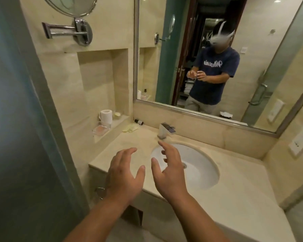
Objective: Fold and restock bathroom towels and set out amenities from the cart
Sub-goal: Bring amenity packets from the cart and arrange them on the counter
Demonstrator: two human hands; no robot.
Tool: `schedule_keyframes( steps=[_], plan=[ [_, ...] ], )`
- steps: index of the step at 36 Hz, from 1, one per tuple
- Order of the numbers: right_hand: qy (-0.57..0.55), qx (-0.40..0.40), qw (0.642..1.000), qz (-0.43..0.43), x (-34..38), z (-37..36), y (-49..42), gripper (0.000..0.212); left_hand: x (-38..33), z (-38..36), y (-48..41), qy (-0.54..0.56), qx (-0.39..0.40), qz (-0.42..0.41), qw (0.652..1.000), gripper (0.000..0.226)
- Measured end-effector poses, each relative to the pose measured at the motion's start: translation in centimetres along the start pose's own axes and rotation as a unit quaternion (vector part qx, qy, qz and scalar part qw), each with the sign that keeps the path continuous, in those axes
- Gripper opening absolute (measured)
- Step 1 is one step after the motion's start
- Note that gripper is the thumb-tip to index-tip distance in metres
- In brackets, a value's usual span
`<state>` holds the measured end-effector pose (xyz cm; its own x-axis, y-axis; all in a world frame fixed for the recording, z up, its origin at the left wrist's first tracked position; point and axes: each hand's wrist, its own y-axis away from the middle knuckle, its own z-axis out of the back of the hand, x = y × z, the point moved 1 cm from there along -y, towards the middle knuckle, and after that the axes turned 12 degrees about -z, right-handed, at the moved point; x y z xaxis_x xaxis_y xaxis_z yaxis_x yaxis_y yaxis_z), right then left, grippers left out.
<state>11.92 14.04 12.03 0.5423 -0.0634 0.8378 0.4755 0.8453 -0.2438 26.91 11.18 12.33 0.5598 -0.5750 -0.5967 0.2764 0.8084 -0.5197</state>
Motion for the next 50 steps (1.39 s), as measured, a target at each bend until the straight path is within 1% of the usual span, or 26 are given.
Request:
schedule_keyframes(
  steps=[4, 8, 15, 17, 22, 24, 27, 29, 31, 34, 37, 40, 42, 43, 47, 50],
  plan=[
    [0.002, 0.021, 1.000, -0.006, -2.1, -3.8, -6.6, 0.056, 4.4, -3.2, -5.5, -0.012, -0.008, 0.026, 1.000, 0.055],
    [0.016, 0.028, 0.999, -0.019, -4.1, -8.3, -13.4, 0.056, 10.0, -6.7, -11.4, -0.015, 0.005, 0.032, 0.999, 0.055],
    [0.008, 0.051, 0.996, -0.072, -7.3, -16.4, -24.7, 0.056, 19.8, -12.1, -21.1, -0.010, 0.046, 0.040, 0.998, 0.056],
    [-0.009, 0.062, 0.993, -0.099, -8.6, -18.9, -27.3, 0.055, 22.8, -13.9, -23.1, -0.003, 0.065, 0.057, 0.996, 0.058],
    [-0.014, 0.092, 0.979, -0.182, -13.2, -24.6, -32.2, 0.054, 29.6, -19.2, -25.8, 0.000, 0.095, 0.101, 0.990, 0.060],
    [-0.005, 0.104, 0.973, -0.204, -15.2, -26.9, -34.0, 0.056, 31.9, -21.6, -26.2, -0.004, 0.111, 0.110, 0.988, 0.061],
    [0.013, 0.118, 0.965, -0.233, -18.4, -30.5, -36.3, 0.061, 35.3, -25.1, -26.5, -0.003, 0.137, 0.150, 0.979, 0.064],
    [0.021, 0.140, 0.959, -0.243, -20.3, -32.7, -37.1, 0.065, 37.5, -27.3, -26.4, -0.022, 0.158, 0.168, 0.973, 0.063],
    [0.046, 0.147, 0.957, -0.244, -22.1, -34.7, -37.5, 0.065, 39.6, -29.2, -26.2, -0.074, 0.175, 0.152, 0.970, 0.056],
    [0.090, 0.119, 0.961, -0.233, -23.7, -36.5, -38.2, 0.054, 41.3, -31.4, -27.0, -0.169, 0.168, 0.116, 0.964, 0.043],
    [0.140, 0.110, 0.959, -0.221, -23.7, -38.0, -40.8, 0.047, 42.2, -32.7, -29.7, -0.221, 0.160, 0.146, 0.951, 0.043],
    [0.170, 0.112, 0.957, -0.207, -23.6, -39.1, -43.5, 0.047, 43.0, -33.6, -31.8, -0.241, 0.176, 0.179, 0.937, 0.052],
    [0.173, 0.124, 0.958, -0.190, -23.9, -39.7, -44.8, 0.048, 43.1, -33.8, -32.9, -0.254, 0.203, 0.179, 0.929, 0.062],
    [0.169, 0.126, 0.960, -0.184, -24.0, -39.9, -45.4, 0.049, 43.3, -34.0, -33.3, -0.259, 0.213, 0.178, 0.925, 0.064],
    [0.144, 0.129, 0.968, -0.160, -24.7, -41.1, -46.6, 0.048, 44.3, -34.5, -34.4, -0.277, 0.216, 0.181, 0.919, 0.053],
    [0.145, 0.137, 0.971, -0.135, -25.0, -41.7, -47.3, 0.046, 44.5, -34.7, -34.8, -0.273, 0.220, 0.188, 0.918, 0.050]
  ],
)
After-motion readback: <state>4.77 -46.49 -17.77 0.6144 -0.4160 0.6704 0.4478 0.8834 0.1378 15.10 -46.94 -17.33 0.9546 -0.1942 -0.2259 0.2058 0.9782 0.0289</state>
